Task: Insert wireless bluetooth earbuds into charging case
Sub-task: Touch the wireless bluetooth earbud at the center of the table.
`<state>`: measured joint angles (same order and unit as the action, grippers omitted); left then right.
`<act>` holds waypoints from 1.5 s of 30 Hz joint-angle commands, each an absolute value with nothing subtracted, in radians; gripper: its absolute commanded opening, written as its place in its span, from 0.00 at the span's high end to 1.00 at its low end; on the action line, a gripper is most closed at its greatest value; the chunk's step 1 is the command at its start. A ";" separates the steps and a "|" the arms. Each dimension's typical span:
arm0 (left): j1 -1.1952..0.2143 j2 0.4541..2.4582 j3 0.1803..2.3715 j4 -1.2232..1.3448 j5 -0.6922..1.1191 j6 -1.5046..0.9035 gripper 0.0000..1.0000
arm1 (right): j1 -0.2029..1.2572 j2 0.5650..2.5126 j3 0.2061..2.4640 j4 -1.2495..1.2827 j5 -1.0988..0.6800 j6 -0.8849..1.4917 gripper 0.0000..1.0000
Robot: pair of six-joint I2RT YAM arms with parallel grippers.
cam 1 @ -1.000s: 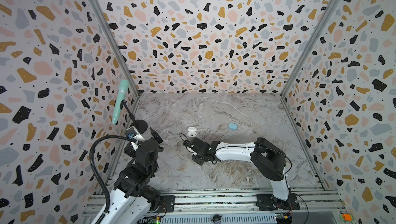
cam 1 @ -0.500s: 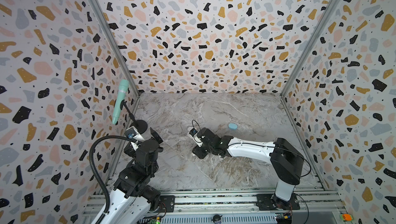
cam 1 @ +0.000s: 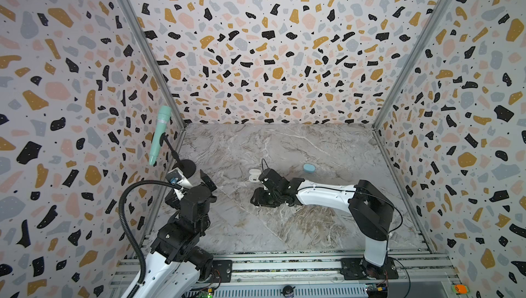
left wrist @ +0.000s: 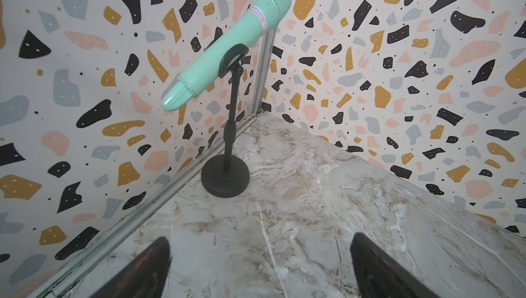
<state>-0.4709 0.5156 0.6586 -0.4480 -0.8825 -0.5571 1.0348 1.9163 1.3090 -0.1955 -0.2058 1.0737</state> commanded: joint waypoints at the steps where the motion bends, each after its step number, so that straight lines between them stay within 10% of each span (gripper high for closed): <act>1: -0.462 0.499 0.646 -0.417 -0.884 -0.538 0.00 | 1.041 1.921 1.338 -0.303 -0.193 1.226 0.51; 45: -0.456 0.498 0.643 -0.410 -0.871 -0.534 0.00 | 1.023 2.065 1.450 -0.348 -0.143 1.261 0.74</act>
